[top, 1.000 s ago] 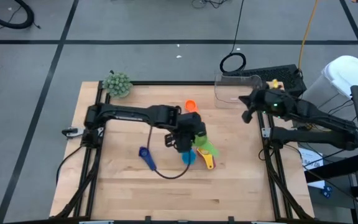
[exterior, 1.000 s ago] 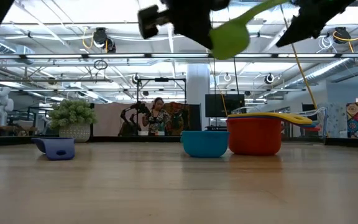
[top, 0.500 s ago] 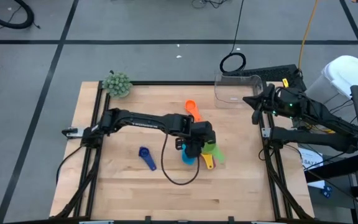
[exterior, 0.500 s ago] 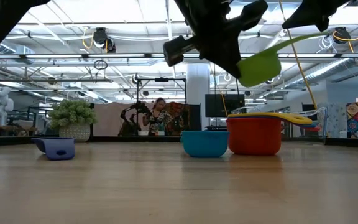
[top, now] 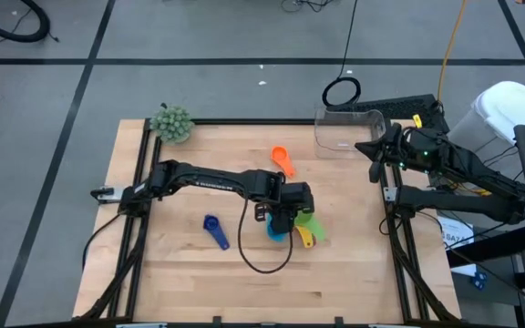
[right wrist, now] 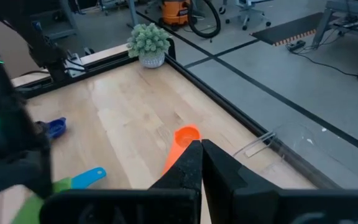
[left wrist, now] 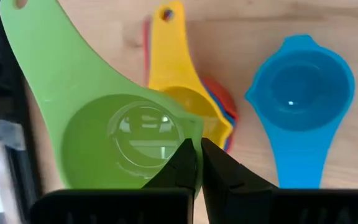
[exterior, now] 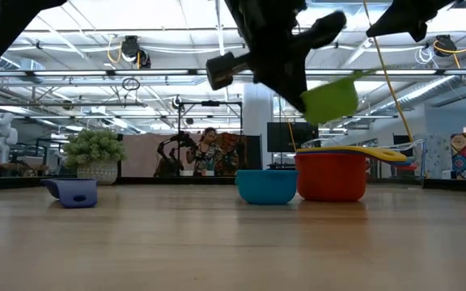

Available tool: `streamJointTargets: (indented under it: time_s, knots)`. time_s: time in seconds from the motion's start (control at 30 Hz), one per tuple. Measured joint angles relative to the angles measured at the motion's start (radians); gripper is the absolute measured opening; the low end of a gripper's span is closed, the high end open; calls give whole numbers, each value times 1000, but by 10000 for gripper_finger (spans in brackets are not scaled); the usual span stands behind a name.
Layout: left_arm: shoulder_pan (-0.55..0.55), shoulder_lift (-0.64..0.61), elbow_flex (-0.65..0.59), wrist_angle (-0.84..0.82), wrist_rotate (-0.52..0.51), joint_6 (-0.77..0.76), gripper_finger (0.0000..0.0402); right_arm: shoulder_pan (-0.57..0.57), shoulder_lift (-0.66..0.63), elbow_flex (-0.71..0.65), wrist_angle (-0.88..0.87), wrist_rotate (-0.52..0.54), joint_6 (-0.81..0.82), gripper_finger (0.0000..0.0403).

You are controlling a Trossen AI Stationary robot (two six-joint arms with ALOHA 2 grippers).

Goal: Nest measuring cups in basket
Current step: Stack the green measuring cup on top of the yellow measuring cup

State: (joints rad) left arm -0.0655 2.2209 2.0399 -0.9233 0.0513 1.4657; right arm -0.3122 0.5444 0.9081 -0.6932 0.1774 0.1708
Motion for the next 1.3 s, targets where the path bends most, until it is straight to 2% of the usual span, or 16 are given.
streamJointTargets:
  time_s: [0.47,0.7,1.07,1.3]
  knots:
    - [6,36,-2,0,1,37,20,0,1,0,-8,-25,3,0]
    - [6,36,-1,-3,30,18,11,0,1,0,-8,-25,14,0]
    - [22,36,-1,12,38,-29,76,0,1,0,-8,-44,27,0]
    - [28,36,-1,16,32,-38,80,0,1,0,-9,-52,27,0]
